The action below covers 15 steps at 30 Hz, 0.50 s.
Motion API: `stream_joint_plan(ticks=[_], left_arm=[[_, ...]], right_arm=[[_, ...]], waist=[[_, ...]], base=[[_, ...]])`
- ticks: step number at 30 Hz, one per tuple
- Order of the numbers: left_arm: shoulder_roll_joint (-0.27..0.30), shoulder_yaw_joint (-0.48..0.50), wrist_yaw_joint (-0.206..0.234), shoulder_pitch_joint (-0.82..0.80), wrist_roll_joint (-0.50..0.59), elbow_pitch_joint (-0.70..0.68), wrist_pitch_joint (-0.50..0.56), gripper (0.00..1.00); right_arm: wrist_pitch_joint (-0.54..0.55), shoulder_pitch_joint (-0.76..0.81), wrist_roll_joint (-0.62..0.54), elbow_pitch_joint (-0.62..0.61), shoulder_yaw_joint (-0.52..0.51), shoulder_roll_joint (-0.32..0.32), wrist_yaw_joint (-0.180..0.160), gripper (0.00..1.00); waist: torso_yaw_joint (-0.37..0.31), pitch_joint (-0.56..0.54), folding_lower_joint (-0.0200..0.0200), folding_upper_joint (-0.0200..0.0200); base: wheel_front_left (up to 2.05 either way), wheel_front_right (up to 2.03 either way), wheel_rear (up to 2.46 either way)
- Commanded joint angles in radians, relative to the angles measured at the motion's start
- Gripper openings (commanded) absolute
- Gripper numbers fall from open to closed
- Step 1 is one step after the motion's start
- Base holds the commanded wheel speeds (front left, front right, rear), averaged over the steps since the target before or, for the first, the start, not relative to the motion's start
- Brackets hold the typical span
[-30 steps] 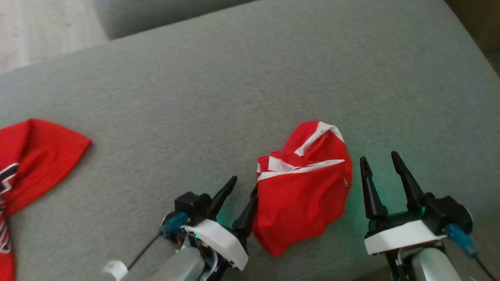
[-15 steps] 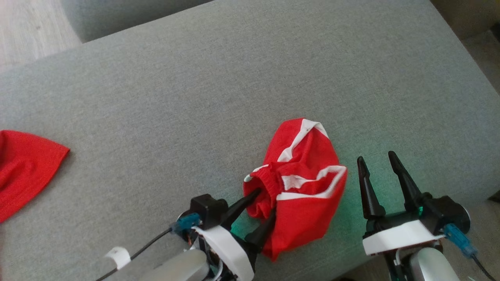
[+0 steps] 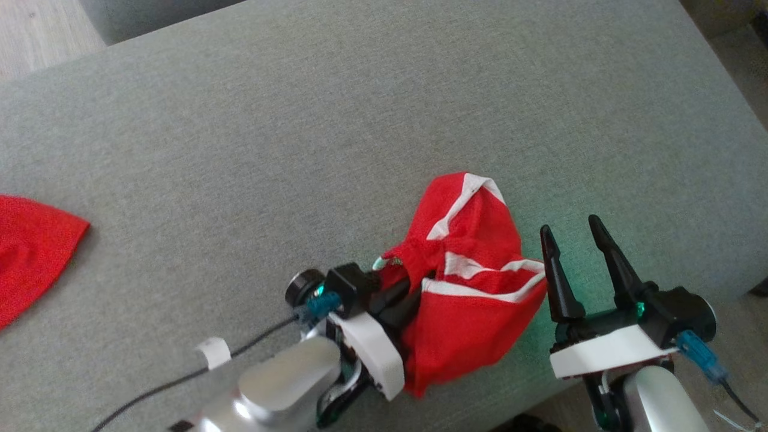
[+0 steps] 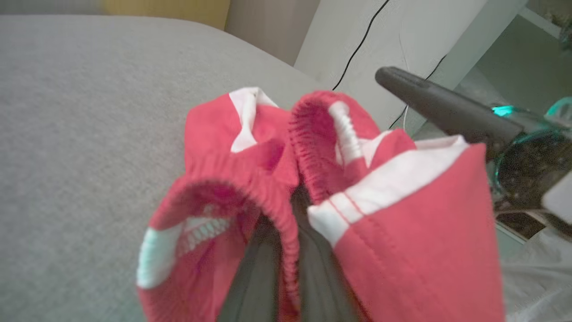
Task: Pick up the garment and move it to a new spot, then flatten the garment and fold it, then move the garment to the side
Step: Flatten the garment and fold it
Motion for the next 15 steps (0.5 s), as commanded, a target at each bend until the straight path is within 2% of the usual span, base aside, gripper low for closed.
stream_joint_plan(ticks=[1, 3, 4, 10, 15], left_arm=[[0.000, 0.044, -0.006, -0.051, 0.012, -0.018, -0.013, 0.00], [0.003, 0.126, -0.005, -0.072, 0.046, -0.045, -0.015, 0.00], [0.003, 0.126, -0.005, -0.072, 0.046, -0.045, -0.015, 0.00], [0.053, 0.454, 0.039, -0.064, 0.205, -0.191, -0.016, 0.00], [0.105, 0.672, 0.075, -0.036, 0.298, -0.253, -0.016, 0.00]], right_arm=[[-0.003, -0.015, 0.008, -0.030, 0.016, -0.006, 0.007, 1.00], [-0.003, -0.010, 0.006, -0.030, 0.006, -0.006, 0.007, 1.00], [-0.003, -0.010, 0.006, -0.030, 0.006, -0.006, 0.007, 1.00], [-0.003, -0.006, 0.000, -0.026, -0.004, -0.006, 0.007, 1.00], [-0.003, -0.009, -0.006, -0.026, -0.007, -0.006, 0.007, 1.00]], waist=[[0.004, -0.002, -0.0001, 0.0000], [0.015, -0.007, -0.0001, 0.0000], [0.015, -0.007, -0.0001, 0.0000], [0.068, -0.027, -0.0001, 0.0000], [0.124, -0.034, -0.0001, 0.0000]], base=[[0.00, 0.00, 0.00], [0.00, 0.00, 0.00], [0.00, 0.00, 0.00], [0.00, 0.00, 0.00], [0.00, 0.00, 0.00]])
